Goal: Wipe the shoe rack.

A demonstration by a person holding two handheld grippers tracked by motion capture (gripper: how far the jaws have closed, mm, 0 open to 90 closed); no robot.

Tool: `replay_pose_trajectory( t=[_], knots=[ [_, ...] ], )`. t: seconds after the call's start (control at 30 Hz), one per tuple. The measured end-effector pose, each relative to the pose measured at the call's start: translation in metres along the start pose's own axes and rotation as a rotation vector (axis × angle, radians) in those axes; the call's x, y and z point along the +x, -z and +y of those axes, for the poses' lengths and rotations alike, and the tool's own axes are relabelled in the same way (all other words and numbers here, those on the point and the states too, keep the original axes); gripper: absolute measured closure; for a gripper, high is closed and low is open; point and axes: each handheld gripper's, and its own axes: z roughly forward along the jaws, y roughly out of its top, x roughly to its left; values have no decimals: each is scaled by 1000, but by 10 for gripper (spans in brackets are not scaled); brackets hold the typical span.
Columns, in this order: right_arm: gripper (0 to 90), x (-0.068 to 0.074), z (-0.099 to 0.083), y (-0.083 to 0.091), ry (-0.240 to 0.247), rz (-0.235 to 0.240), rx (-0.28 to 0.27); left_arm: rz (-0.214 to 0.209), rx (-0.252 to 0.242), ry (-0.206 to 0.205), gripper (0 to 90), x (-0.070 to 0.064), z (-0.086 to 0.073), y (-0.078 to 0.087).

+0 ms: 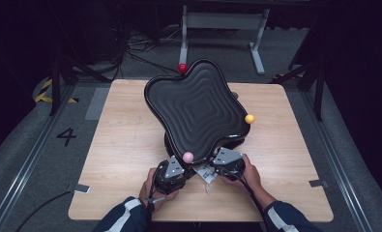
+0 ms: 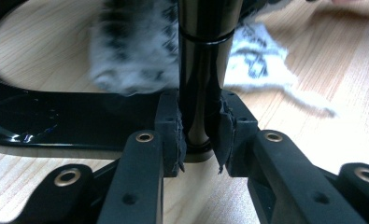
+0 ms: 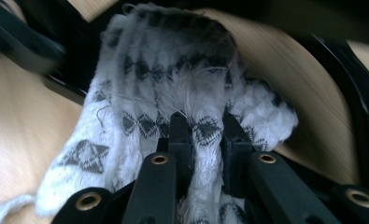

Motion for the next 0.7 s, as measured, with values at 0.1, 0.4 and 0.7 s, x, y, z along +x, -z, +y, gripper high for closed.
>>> replay_pose_trajectory(
  t=[0.1, 0.4, 0.7],
  knots=[
    [787, 12, 7, -5, 12, 29, -28, -1, 5, -8, 727, 1, 1, 0],
    [789, 21, 9, -7, 46, 29, -51, -4, 5, -6, 728, 1, 0, 0],
    [790, -16, -10, -2, -16, -88, -6, -16, 6, 1, 730, 3, 0, 0]
  ],
)
